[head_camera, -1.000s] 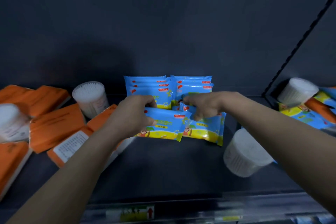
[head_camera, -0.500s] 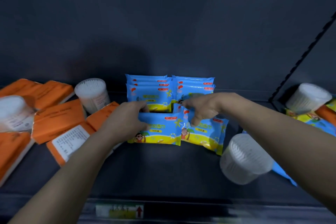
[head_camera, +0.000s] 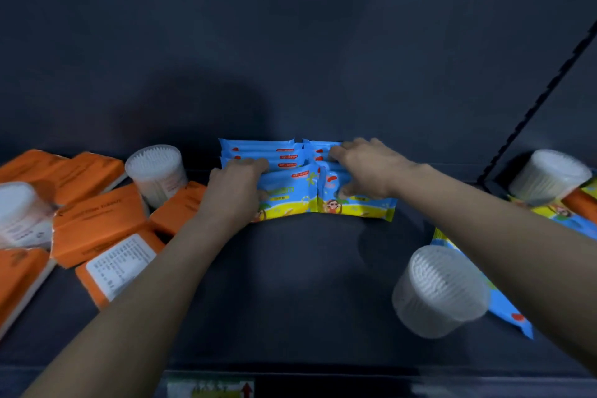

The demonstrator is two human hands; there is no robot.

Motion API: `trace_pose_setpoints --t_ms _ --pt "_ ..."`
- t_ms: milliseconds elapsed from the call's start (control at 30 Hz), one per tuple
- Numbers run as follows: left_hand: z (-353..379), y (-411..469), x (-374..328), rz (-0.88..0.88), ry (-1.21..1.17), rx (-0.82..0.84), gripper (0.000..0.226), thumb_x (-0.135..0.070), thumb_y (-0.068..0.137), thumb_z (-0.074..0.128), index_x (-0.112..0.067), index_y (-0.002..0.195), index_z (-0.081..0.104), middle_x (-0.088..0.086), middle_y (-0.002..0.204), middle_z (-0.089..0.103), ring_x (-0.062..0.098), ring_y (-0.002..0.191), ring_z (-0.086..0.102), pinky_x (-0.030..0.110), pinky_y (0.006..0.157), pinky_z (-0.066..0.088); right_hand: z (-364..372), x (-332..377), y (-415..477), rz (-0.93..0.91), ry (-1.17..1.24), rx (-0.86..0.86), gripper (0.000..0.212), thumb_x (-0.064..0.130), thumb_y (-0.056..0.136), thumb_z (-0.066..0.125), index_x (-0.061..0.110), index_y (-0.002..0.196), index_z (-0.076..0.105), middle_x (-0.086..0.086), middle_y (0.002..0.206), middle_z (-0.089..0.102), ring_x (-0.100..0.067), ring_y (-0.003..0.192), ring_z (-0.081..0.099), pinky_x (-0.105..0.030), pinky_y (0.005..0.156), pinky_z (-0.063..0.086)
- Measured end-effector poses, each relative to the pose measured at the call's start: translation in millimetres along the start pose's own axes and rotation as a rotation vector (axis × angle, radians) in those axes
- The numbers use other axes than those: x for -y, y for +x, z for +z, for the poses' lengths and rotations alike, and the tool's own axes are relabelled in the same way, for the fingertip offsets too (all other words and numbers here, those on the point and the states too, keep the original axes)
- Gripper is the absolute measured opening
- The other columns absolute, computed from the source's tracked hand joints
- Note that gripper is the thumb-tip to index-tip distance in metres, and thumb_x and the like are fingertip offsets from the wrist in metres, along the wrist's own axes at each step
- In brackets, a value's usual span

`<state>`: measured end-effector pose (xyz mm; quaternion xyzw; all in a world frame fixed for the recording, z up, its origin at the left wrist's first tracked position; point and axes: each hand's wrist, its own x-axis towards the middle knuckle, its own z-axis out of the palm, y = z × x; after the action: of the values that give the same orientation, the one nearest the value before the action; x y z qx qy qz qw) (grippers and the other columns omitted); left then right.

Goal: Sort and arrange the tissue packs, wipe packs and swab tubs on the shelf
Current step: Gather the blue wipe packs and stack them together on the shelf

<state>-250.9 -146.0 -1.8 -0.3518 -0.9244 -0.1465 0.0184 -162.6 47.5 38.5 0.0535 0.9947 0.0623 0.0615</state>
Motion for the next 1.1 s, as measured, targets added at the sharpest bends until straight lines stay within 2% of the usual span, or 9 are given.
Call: trace_pose_setpoints --t_ms 67,167,267,400,500,733,933,1033,1100 --pt "-0.3 6.4 5.7 0.014 -0.001 -0.008 0.042 -0.015 0.080 0.066 -0.013 0.119 0.053 0.010 0.116 0.056 0.031 0.111 0.046 0.045 0.090 0.042 0.1 -0.3 -0.5 -0.001 -0.041 0.004 0.069 0.038 0.082 0.066 0.018 0.139 0.034 -0.005 0.131 0.047 -0.026 0.122 0.040 -0.035 0.096 0.034" --pt "-2.5 9.8 13.1 0.019 0.042 -0.006 0.044 -0.013 0.080 0.065 -0.015 0.122 0.052 0.009 0.117 0.052 0.030 0.109 0.041 0.047 0.087 0.044 1.4 -0.8 -2.3 0.013 -0.002 0.006 0.062 0.024 0.084 0.062 0.016 0.139 0.034 -0.007 0.130 0.047 -0.026 0.121 0.040 -0.033 0.094 0.037" --pt "-4.0 9.6 16.7 0.013 0.094 -0.042 0.045 -0.017 0.080 0.067 -0.015 0.123 0.052 0.010 0.120 0.043 0.030 0.109 0.037 0.044 0.081 0.046 1.2 1.5 0.2 0.001 0.053 0.008 0.057 0.015 0.083 0.063 0.014 0.135 0.038 -0.007 0.126 0.048 -0.024 0.119 0.041 -0.032 0.088 0.040" --pt "0.1 6.4 13.6 0.027 0.116 -0.091 0.043 -0.017 0.082 0.065 -0.011 0.121 0.049 0.010 0.118 0.043 0.029 0.110 0.038 0.043 0.078 0.044 0.9 5.3 1.6 0.006 0.068 0.006 0.063 0.013 0.083 0.063 0.016 0.139 0.033 -0.006 0.125 0.043 -0.025 0.119 0.040 -0.034 0.088 0.041" --pt "3.5 4.0 12.0 0.037 0.068 -0.110 0.047 -0.016 0.079 0.066 -0.007 0.119 0.044 0.011 0.118 0.045 0.030 0.108 0.039 0.042 0.084 0.042 3.5 6.6 -1.7 0.016 -0.002 -0.030 0.056 0.016 0.084 0.061 0.012 0.134 0.036 -0.009 0.124 0.041 -0.027 0.115 0.042 -0.035 0.091 0.041" --pt "7.3 4.1 10.5 0.043 0.107 -0.135 0.044 -0.024 0.078 0.068 -0.007 0.113 0.047 0.012 0.116 0.045 0.030 0.107 0.040 0.044 0.083 0.042 4.9 9.6 -4.2 0.045 -0.142 -0.066 0.045 0.022 0.085 0.059 0.007 0.124 0.041 -0.012 0.120 0.048 -0.028 0.111 0.046 -0.033 0.087 0.040" --pt "14.2 -3.4 6.9 0.057 0.184 -0.244 0.053 -0.021 0.067 0.077 -0.001 0.110 0.054 0.020 0.109 0.052 0.040 0.100 0.048 0.047 0.077 0.042 4.8 11.6 -8.6 0.056 -0.155 -0.064 0.053 0.034 0.086 0.060 0.007 0.126 0.038 -0.012 0.123 0.046 -0.029 0.113 0.044 -0.035 0.090 0.039" --pt "10.9 -11.3 6.9 0.068 0.160 -0.267 0.064 -0.018 0.062 0.079 0.000 0.117 0.053 0.022 0.114 0.053 0.042 0.101 0.050 0.048 0.082 0.043 -1.5 12.5 -11.8 0.056 -0.157 -0.105 0.060 0.042 0.084 0.062 0.009 0.127 0.039 -0.011 0.124 0.046 -0.029 0.115 0.044 -0.036 0.093 0.037" --pt "5.9 -20.4 7.2 0.064 0.123 -0.307 0.060 -0.016 0.065 0.077 -0.001 0.117 0.053 0.020 0.114 0.054 0.041 0.102 0.050 0.048 0.085 0.043 -8.8 16.5 -13.5 0.019 -0.108 -0.154 0.055 0.043 0.087 0.057 0.010 0.128 0.042 -0.010 0.124 0.048 -0.028 0.116 0.043 -0.036 0.095 0.035"
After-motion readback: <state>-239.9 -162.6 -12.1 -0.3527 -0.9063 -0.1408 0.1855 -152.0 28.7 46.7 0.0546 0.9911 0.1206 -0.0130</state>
